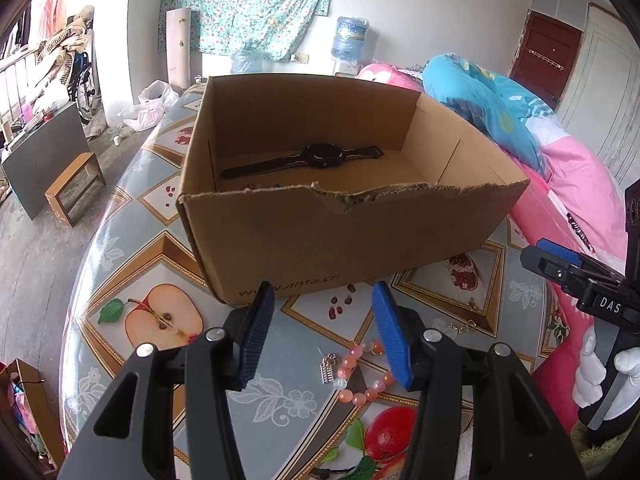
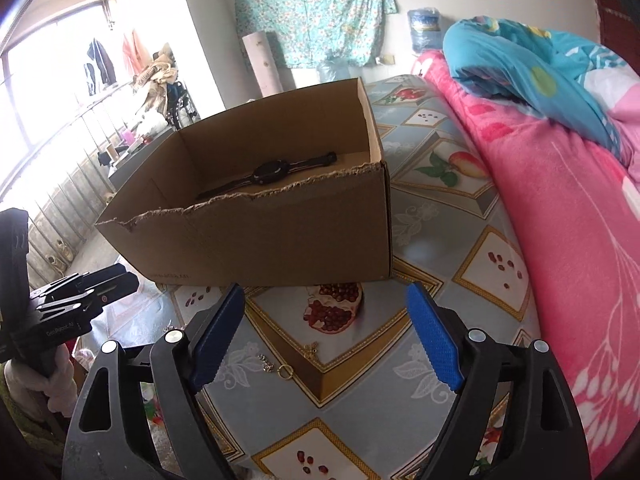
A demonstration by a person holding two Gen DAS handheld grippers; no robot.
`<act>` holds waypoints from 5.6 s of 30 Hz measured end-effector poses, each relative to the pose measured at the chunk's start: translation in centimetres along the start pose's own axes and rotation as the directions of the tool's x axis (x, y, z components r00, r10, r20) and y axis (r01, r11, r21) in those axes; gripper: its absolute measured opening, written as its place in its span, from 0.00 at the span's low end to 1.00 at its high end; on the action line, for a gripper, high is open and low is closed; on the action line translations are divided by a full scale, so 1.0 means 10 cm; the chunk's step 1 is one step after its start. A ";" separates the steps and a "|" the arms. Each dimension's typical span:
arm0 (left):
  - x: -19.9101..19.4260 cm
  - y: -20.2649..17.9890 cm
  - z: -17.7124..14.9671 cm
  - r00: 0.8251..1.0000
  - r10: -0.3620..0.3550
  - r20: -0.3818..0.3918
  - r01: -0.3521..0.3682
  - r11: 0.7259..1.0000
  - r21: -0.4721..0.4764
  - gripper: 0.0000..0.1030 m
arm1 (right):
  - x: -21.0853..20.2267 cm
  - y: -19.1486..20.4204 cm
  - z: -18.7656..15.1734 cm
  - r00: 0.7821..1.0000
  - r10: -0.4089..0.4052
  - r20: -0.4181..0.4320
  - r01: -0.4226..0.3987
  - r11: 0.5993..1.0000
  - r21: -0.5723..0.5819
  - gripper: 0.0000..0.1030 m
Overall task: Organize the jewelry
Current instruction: 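Withdraw the right gripper from the box toward the gold charms on the table, then move the right gripper over the small gold ring among the charms, then lower the right gripper and close it on the gold ring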
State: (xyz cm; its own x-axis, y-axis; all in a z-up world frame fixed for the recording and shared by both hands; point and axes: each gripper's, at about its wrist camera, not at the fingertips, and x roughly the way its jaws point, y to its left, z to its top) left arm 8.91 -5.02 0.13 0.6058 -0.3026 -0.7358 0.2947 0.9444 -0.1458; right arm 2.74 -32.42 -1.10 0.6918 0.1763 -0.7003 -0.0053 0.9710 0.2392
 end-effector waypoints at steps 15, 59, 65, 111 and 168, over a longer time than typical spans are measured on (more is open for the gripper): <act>0.05 0.05 -0.57 0.995 0.007 -0.103 0.000 0.998 0.066 0.52 | 0.17 0.43 -0.76 0.985 -0.156 -0.076 0.147 0.982 -0.122 0.77; 0.03 0.74 -0.25 0.976 -0.190 -0.105 0.182 0.980 -0.086 0.09 | 0.46 0.44 -0.62 0.967 -0.204 -0.149 0.185 0.974 -0.131 0.92; 0.02 0.89 -0.30 0.984 -0.166 -0.067 0.158 0.981 -0.111 0.11 | 0.50 0.43 -0.59 0.960 -0.221 -0.170 0.204 0.973 -0.108 0.92; 0.44 -0.17 -0.43 0.990 -0.015 -0.140 0.054 0.958 0.282 0.08 | 0.51 0.40 -0.42 0.979 -0.142 -0.146 0.135 0.989 -0.055 0.68; -0.04 0.38 -0.34 0.985 -0.171 0.006 0.170 0.982 0.082 0.02 | 0.83 1.47 -0.30 0.977 0.067 -0.204 -0.129 0.942 -0.310 0.28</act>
State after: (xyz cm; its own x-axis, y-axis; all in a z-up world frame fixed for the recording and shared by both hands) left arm 7.24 -0.82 -2.37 0.5511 -0.4605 -0.6959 0.4532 0.8654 -0.2138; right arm 6.23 -16.19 -5.34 0.5284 0.2703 -0.8048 -0.3182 0.9419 0.1074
